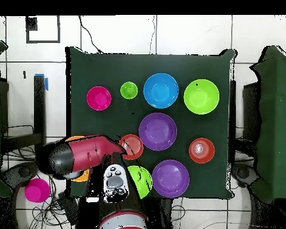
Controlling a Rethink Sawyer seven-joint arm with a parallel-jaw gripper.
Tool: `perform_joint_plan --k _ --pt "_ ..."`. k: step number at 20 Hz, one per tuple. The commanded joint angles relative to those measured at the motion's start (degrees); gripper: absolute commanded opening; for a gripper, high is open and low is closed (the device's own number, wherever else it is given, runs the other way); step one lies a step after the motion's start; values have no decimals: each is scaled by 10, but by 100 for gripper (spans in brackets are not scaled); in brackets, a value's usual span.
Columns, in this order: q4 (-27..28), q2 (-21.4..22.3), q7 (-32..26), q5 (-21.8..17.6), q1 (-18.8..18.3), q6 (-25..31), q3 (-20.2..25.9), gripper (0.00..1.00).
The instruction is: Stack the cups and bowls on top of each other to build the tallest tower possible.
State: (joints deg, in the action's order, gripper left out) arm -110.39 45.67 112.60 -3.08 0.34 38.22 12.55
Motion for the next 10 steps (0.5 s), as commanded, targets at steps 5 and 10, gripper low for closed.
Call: perform_joint_plan --k 5,10 --pt "-12 47 162 73 85 43 -11 100" --pt "-3 25 175 89 115 21 -28 100"
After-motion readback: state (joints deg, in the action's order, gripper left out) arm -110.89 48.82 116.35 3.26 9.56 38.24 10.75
